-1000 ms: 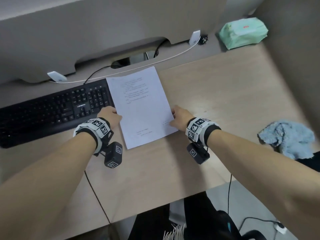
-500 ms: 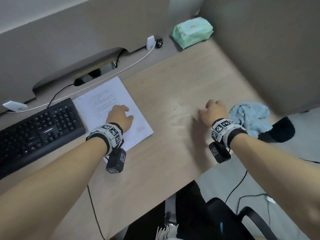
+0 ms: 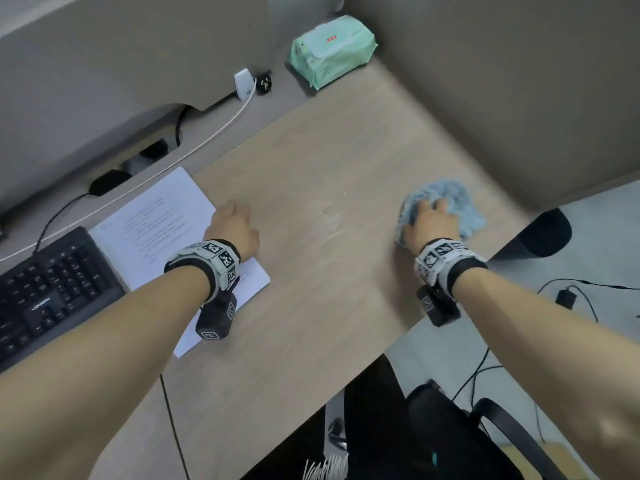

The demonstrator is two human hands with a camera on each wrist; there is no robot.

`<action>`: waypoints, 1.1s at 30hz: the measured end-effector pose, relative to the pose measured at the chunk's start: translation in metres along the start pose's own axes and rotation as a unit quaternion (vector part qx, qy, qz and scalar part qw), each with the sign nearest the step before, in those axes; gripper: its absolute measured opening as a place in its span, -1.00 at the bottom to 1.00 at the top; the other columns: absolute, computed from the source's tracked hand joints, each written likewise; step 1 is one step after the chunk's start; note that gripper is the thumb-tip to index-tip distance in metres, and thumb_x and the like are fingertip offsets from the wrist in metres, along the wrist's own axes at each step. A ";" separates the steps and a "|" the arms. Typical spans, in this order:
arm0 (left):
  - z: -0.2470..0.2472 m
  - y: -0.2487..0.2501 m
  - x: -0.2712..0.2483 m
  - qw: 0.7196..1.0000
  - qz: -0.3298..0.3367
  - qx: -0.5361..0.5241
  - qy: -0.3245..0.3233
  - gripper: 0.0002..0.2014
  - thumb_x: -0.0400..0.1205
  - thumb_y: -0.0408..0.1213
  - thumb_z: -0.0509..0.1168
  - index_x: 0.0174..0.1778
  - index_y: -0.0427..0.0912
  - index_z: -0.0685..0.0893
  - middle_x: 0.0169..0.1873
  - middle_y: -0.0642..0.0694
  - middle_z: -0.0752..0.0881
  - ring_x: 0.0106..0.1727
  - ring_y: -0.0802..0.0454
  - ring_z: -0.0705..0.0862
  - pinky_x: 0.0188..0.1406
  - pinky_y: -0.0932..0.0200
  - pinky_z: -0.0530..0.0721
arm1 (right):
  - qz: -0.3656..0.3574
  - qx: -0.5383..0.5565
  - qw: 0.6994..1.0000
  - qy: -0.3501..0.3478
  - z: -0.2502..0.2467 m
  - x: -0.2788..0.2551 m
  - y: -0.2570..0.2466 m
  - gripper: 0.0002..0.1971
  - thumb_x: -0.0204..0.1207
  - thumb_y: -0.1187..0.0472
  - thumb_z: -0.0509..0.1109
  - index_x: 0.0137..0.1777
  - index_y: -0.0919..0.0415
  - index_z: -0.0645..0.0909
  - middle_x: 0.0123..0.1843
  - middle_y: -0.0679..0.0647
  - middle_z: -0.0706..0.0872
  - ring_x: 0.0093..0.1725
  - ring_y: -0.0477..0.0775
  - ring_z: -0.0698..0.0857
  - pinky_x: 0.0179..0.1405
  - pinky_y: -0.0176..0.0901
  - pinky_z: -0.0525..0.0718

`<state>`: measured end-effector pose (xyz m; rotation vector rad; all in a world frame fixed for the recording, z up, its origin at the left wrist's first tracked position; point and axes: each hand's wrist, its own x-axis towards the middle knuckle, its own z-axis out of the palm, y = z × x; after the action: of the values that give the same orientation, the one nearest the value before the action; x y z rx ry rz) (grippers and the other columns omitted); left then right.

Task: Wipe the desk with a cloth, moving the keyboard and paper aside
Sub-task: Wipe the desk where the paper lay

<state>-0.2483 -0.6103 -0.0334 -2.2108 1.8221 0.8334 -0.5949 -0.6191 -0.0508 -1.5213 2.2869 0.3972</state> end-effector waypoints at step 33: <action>-0.032 0.024 0.037 0.997 -0.062 -0.020 -0.043 -0.33 0.50 -0.39 0.22 0.58 0.04 0.40 0.70 0.08 0.14 0.63 -0.07 0.30 0.53 0.03 0.35 | -0.415 -0.087 0.905 -0.018 -0.022 0.069 -0.096 -0.26 0.63 -0.08 0.24 0.74 -0.10 0.00 0.80 0.06 -0.07 0.74 0.35 -0.13 0.64 0.47 -0.01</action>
<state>-0.2566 -0.6624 -0.0197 -2.2468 1.6261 0.9331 -0.5335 -0.7216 -0.0649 -2.3532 1.3876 0.3719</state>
